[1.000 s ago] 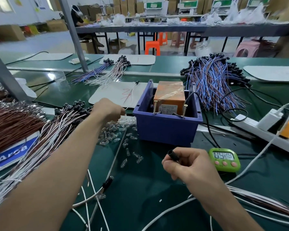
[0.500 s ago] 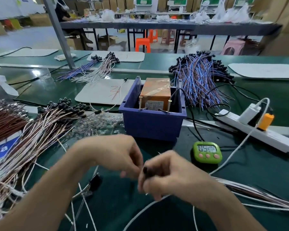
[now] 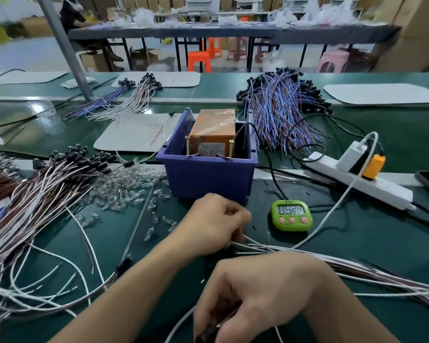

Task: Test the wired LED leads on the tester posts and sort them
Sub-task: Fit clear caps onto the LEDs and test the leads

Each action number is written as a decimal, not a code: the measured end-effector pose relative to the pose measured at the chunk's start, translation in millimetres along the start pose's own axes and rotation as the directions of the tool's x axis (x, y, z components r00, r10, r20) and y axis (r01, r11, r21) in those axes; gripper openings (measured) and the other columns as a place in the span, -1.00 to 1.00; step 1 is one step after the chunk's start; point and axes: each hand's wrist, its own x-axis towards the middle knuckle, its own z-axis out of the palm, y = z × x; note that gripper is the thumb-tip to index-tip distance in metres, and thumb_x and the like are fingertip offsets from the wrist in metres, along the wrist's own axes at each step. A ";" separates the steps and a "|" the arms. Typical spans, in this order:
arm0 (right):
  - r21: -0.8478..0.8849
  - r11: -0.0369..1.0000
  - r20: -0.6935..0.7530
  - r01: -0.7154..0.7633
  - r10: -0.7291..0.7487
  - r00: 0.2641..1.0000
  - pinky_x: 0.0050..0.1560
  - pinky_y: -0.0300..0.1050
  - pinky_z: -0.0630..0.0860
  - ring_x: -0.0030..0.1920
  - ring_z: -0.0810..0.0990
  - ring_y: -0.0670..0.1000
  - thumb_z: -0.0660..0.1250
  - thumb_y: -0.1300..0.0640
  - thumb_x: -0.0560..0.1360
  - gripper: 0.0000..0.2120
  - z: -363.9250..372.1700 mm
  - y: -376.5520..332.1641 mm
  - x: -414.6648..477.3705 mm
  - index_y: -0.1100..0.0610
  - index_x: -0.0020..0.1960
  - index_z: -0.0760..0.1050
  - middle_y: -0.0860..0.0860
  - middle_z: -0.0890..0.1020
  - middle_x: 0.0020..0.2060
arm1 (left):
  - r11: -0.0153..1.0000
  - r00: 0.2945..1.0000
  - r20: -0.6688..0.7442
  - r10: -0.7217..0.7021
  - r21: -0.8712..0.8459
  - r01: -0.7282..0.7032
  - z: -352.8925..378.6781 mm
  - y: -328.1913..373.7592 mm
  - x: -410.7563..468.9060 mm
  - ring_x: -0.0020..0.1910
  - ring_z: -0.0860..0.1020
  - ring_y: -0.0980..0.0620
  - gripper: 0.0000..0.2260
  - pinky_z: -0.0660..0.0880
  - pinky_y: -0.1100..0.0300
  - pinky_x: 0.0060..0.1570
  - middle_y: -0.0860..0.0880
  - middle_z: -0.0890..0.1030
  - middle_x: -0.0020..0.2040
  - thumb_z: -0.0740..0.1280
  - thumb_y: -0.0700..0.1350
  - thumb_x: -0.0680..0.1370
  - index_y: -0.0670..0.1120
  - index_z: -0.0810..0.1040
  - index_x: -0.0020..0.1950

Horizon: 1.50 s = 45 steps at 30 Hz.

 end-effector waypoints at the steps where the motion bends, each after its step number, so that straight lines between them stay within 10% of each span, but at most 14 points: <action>1: 0.077 0.997 0.008 0.022 -0.023 1.000 -0.07 -0.29 0.48 -0.18 0.55 -0.21 0.36 0.32 0.59 -0.79 -8.5 -3.4 -2.0 0.31 0.22 0.60 -0.05 0.64 -0.14 | 0.995 1.000 -0.003 0.000 0.102 0.000 -11.2 -3.7 -5.3 -0.51 0.55 0.19 -0.86 0.43 0.37 -0.44 0.06 0.70 -0.37 0.39 -0.04 0.58 0.10 0.70 -0.15; 6: 0.174 0.984 -0.164 0.039 -0.010 0.986 -0.33 -0.33 0.36 -0.37 0.46 -0.16 0.37 0.04 0.56 -0.83 1.3 1.1 14.1 0.10 -0.03 0.70 0.06 0.59 -0.33 | 0.722 0.932 -0.358 -0.050 0.633 0.282 -83.6 -27.6 -35.1 -0.23 0.65 0.12 -0.84 0.61 0.16 -0.10 0.22 0.70 -0.21 0.43 0.03 0.46 0.34 0.67 -0.14; 9: 0.311 0.941 -0.415 0.136 0.006 0.910 -0.39 -0.30 0.29 -0.43 0.38 -0.09 0.29 -0.03 0.63 -0.71 -0.9 7.1 25.0 0.10 -0.07 0.70 0.06 0.58 -0.37 | 0.640 0.814 -0.580 0.027 0.635 0.432 -115.4 -52.4 -40.1 -0.02 0.61 -0.05 -0.78 0.57 0.05 0.05 0.02 0.71 0.09 0.39 -0.04 0.58 0.20 0.68 0.17; 13: 0.328 0.925 -0.645 0.190 0.072 0.761 -0.43 -0.30 0.29 -0.45 0.38 -0.08 0.24 0.04 0.67 -0.66 -0.7 12.9 33.5 0.13 -0.12 0.71 0.08 0.57 -0.40 | 0.639 0.827 -0.562 0.006 0.638 0.429 -126.0 -83.3 -34.0 0.27 0.49 -0.08 -0.71 0.45 -0.05 0.29 0.00 0.54 0.34 0.31 -0.03 0.65 0.06 0.58 0.37; 21: 0.345 0.918 -0.716 0.197 0.122 0.688 -0.46 -0.32 0.29 -0.47 0.36 -0.07 0.28 0.06 0.65 -0.69 1.6 18.2 44.0 0.14 -0.15 0.70 0.09 0.55 -0.45 | 0.633 0.740 -0.641 0.206 0.664 0.399 -121.8 -93.4 -29.1 -0.05 0.60 -0.07 -0.93 0.36 0.00 0.10 0.03 0.67 -0.03 0.43 -0.05 0.58 0.05 0.72 -0.06; 29: 0.365 0.897 -0.773 0.248 0.143 0.618 -0.46 -0.33 0.30 -0.51 0.34 -0.07 0.29 0.05 0.64 -0.69 -0.4 18.2 42.2 0.17 -0.13 0.70 0.10 0.53 -0.46 | 0.676 0.580 -0.758 0.298 0.597 0.433 -117.8 -86.9 -41.8 -0.40 0.48 -0.08 -0.84 0.42 0.07 -0.16 -0.16 0.71 -0.30 0.55 -0.13 0.49 -0.06 0.76 0.06; 33: 0.365 0.882 -0.790 0.299 0.123 0.601 -0.45 -0.29 0.28 -0.50 0.33 -0.06 0.26 0.05 0.65 -0.66 -1.1 16.5 40.1 0.15 -0.15 0.70 0.13 0.54 -0.44 | 0.801 0.484 -0.827 0.286 0.483 0.352 -113.3 -73.5 -45.6 -0.24 0.66 -0.18 -0.58 0.55 -0.01 -0.13 -0.13 0.73 -0.17 0.46 -0.14 0.54 -0.04 0.56 0.40; 39: 0.365 0.862 -0.818 0.353 0.116 0.563 -0.43 -0.34 0.36 -0.48 0.43 -0.12 0.27 0.15 0.65 -0.70 -1.8 15.5 36.1 0.17 -0.15 0.71 0.10 0.55 -0.43 | 0.938 0.558 -0.793 0.246 0.339 0.069 -76.6 -38.6 -56.9 -0.28 0.62 0.05 -0.67 0.54 0.20 -0.04 0.10 0.66 -0.24 0.43 -0.18 0.54 0.05 0.65 0.28; 45: 0.282 0.882 -0.836 0.378 0.033 0.548 -0.39 -0.39 0.36 -0.45 0.46 -0.18 0.41 0.27 0.56 -0.92 -2.2 15.3 37.6 0.22 0.01 0.68 0.05 0.59 -0.42 | 0.846 0.855 -0.509 -0.097 -0.495 -0.199 -44.1 -11.0 -64.7 -0.31 0.70 0.03 -0.83 0.64 0.20 -0.28 -0.08 0.71 -0.30 0.51 -0.29 0.46 -0.01 0.77 -0.12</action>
